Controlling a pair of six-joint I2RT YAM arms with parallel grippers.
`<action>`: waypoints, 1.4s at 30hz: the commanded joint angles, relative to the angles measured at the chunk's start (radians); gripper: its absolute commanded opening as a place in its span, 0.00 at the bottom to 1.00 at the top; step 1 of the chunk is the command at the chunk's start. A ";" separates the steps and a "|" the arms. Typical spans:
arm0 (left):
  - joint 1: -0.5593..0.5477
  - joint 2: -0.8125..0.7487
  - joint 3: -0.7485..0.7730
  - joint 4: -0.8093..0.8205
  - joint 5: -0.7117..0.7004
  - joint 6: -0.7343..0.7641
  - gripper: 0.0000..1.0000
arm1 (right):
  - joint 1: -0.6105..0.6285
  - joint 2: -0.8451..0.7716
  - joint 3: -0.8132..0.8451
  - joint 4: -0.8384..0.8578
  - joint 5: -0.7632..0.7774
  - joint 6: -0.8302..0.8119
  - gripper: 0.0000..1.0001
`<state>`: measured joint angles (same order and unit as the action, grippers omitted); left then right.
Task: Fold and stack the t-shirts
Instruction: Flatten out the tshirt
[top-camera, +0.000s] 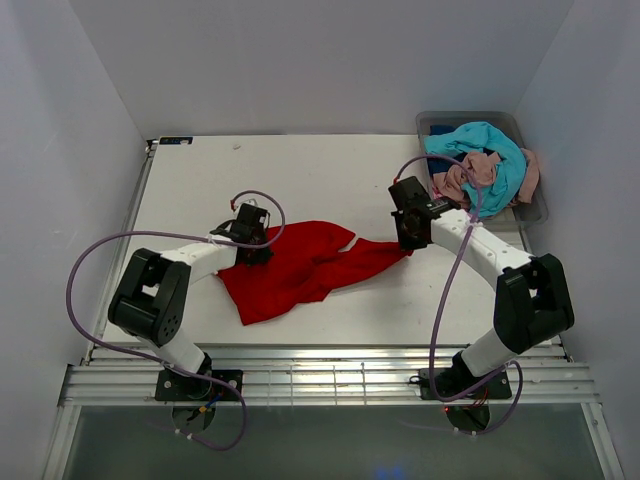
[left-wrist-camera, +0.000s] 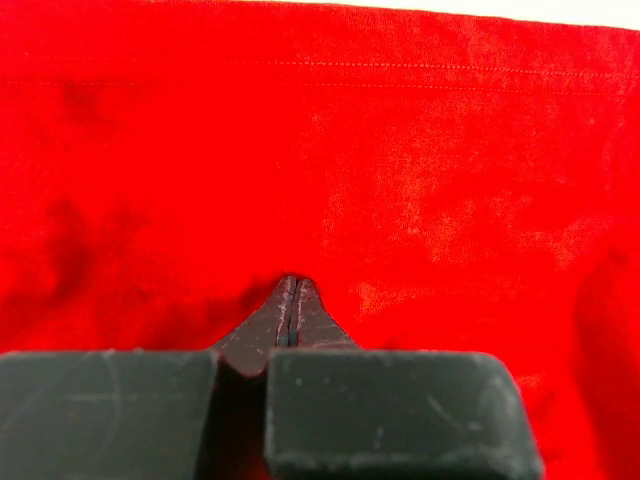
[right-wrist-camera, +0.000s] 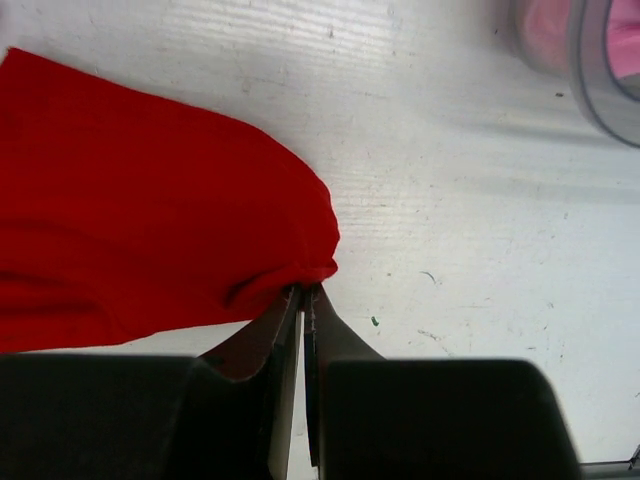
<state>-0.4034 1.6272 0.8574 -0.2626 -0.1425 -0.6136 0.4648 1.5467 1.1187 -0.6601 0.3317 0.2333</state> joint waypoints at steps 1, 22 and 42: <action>0.001 -0.001 -0.061 -0.020 0.012 0.009 0.00 | -0.008 0.000 0.098 -0.033 0.032 0.001 0.08; 0.054 -0.354 -0.308 -0.374 -0.123 -0.299 0.00 | -0.190 0.036 0.432 -0.193 0.076 -0.149 0.08; -0.006 -0.060 0.323 -0.193 0.208 0.015 0.41 | -0.166 -0.111 0.037 -0.099 -0.128 -0.057 0.08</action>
<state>-0.3916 1.4082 1.0580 -0.5446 -0.0307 -0.7185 0.2867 1.4868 1.1904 -0.8188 0.2501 0.1543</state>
